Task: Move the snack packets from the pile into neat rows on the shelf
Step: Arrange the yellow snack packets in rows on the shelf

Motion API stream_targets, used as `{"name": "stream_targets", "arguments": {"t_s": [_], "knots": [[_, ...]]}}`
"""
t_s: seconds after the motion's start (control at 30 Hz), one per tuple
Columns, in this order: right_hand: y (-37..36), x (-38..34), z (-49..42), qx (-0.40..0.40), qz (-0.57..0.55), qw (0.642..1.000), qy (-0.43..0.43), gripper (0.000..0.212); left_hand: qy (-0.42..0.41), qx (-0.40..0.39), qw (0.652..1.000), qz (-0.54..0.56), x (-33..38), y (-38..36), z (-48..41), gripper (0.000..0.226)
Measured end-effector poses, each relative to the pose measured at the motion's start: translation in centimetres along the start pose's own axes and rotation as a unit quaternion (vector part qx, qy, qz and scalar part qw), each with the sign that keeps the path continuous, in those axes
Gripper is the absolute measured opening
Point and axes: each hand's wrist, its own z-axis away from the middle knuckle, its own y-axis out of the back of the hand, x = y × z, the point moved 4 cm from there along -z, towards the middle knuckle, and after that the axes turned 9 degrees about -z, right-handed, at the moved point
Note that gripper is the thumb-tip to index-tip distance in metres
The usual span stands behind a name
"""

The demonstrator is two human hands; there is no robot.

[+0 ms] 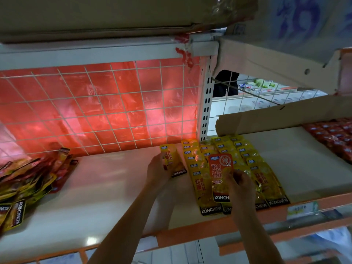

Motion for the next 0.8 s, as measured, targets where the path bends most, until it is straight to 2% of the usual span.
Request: {"name": "stream_targets", "arguments": {"t_s": [0.1,0.2,0.5,0.67,0.8], "knots": [[0.1,0.2,-0.5,0.004,0.009,1.0,0.002,0.003,-0.049,-0.015,0.994,-0.093,0.3,-1.7,-1.8,0.036],[0.1,0.5,-1.0,0.012,0.021,1.0,0.005,0.007,-0.055,-0.004,0.99,-0.13,0.8,-2.5,-3.1,0.019],[-0.2,0.2,-1.4,-0.005,-0.005,1.0,0.007,0.004,-0.055,-0.004,0.985,-0.16,1.0,-3.2,-4.4,0.025],[-0.1,0.1,-1.1,-0.031,-0.025,0.999,-0.003,0.008,-0.071,0.069,0.989,-0.113,2.7,-2.2,-2.0,0.035],[0.5,0.4,-1.1,-0.042,-0.023,0.999,-0.008,0.016,-0.145,0.126,0.978,-0.078,6.0,-2.2,0.4,0.029]]}}
